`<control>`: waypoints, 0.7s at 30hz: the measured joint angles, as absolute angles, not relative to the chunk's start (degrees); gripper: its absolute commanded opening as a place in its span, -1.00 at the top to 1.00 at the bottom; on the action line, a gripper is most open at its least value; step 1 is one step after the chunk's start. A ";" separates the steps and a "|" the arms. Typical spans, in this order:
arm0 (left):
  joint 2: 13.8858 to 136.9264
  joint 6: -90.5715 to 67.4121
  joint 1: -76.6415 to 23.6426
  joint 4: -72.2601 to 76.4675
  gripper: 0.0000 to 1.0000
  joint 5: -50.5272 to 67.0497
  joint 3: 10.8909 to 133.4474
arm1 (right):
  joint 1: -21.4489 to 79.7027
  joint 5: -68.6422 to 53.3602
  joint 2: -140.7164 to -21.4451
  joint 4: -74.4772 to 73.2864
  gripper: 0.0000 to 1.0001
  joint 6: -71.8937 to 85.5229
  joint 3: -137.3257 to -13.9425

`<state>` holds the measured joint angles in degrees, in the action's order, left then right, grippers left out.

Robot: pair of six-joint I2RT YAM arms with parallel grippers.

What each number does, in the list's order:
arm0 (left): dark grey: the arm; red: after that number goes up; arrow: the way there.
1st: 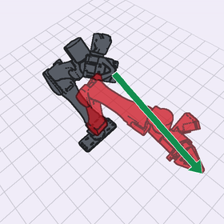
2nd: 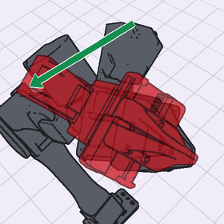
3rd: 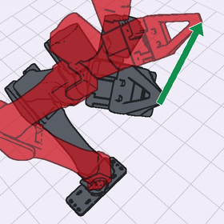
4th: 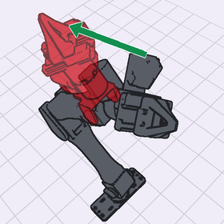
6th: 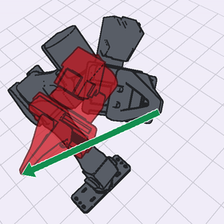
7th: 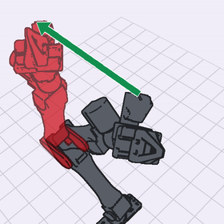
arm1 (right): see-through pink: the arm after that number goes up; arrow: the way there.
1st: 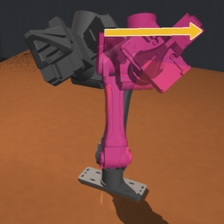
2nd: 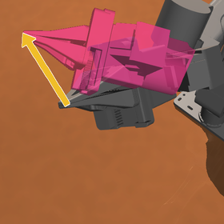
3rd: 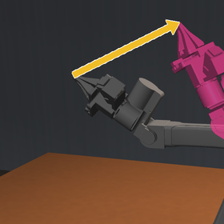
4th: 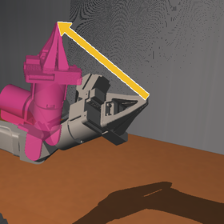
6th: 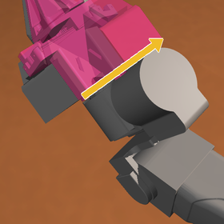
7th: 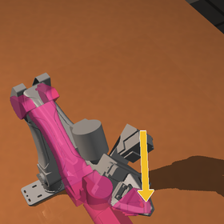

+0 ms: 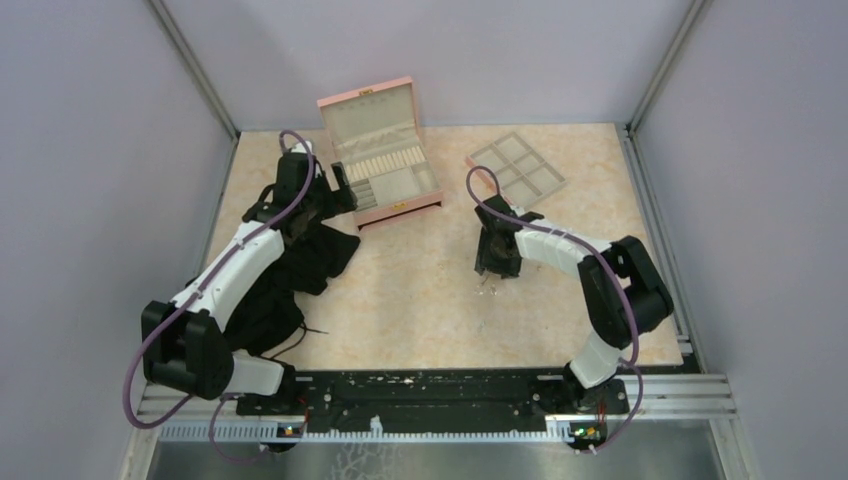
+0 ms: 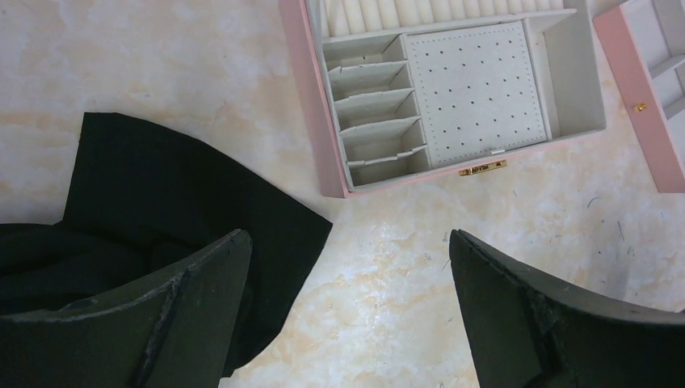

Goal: Organize the mixed jewelry

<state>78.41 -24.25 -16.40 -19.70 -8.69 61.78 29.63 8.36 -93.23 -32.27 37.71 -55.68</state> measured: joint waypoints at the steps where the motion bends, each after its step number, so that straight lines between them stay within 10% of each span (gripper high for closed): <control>1: 78.41 -24.45 -16.40 -19.75 -0.97 -8.43 61.78 | 29.63 8.25 -94.35 -32.10 0.18 37.93 -56.27; 21: 77.76 -26.15 -16.34 -19.84 -0.97 -6.33 59.61 | 29.63 10.00 -98.17 -31.64 1.00 39.27 -59.44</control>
